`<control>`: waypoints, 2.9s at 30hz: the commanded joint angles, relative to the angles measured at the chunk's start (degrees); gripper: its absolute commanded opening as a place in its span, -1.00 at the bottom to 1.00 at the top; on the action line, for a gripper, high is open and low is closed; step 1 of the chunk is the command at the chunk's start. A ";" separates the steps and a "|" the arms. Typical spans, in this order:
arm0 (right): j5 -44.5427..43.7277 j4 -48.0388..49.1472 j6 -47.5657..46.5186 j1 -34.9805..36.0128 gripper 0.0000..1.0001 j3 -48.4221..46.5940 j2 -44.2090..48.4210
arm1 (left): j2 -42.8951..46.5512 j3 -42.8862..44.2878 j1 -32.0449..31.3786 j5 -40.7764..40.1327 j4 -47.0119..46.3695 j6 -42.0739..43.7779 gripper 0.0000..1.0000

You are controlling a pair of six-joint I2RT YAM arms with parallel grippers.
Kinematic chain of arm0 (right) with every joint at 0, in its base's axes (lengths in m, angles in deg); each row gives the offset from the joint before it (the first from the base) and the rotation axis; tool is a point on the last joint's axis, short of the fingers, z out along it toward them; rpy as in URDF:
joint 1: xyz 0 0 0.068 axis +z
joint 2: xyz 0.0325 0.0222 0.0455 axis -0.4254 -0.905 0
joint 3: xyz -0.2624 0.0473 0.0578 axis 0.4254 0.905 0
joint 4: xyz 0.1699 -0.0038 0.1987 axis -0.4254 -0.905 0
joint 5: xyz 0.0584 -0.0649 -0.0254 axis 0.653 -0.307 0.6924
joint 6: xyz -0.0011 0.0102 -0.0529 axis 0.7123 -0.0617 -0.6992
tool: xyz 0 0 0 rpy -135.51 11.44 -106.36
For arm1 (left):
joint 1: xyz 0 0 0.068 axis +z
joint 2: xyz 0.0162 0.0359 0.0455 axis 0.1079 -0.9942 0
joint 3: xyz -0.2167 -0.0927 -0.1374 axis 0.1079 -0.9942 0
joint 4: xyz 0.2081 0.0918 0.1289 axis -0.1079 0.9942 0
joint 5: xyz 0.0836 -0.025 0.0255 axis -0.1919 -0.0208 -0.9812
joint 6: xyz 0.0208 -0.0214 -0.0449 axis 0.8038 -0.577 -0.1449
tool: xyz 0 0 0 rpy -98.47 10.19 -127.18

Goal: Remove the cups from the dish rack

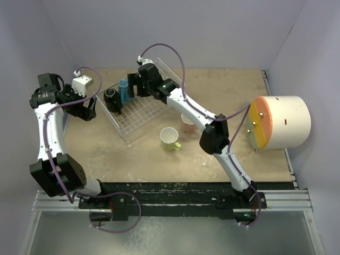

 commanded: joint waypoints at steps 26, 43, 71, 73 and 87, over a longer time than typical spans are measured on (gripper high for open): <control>1.91 9.68 -20.43 -11.28 0.82 7.80 1.92 | -6.82 -9.63 -11.08 -1.52 -16.29 -20.12 0.52; 7.59 12.97 -26.85 -13.28 0.81 6.01 -2.46 | -11.03 -12.01 -11.09 -6.04 -17.31 -14.12 -0.64; 6.57 19.13 -29.49 -11.83 -0.10 17.64 3.22 | -2.08 -3.62 -11.26 -1.03 -10.49 -13.90 0.57; 6.57 18.21 -29.43 -11.85 -0.10 15.82 1.99 | -1.77 -1.43 -11.33 -0.01 -8.70 -14.02 0.59; 7.31 17.85 -27.85 -11.85 -0.23 17.37 2.79 | 2.56 1.14 -11.29 6.28 -5.72 -12.78 0.81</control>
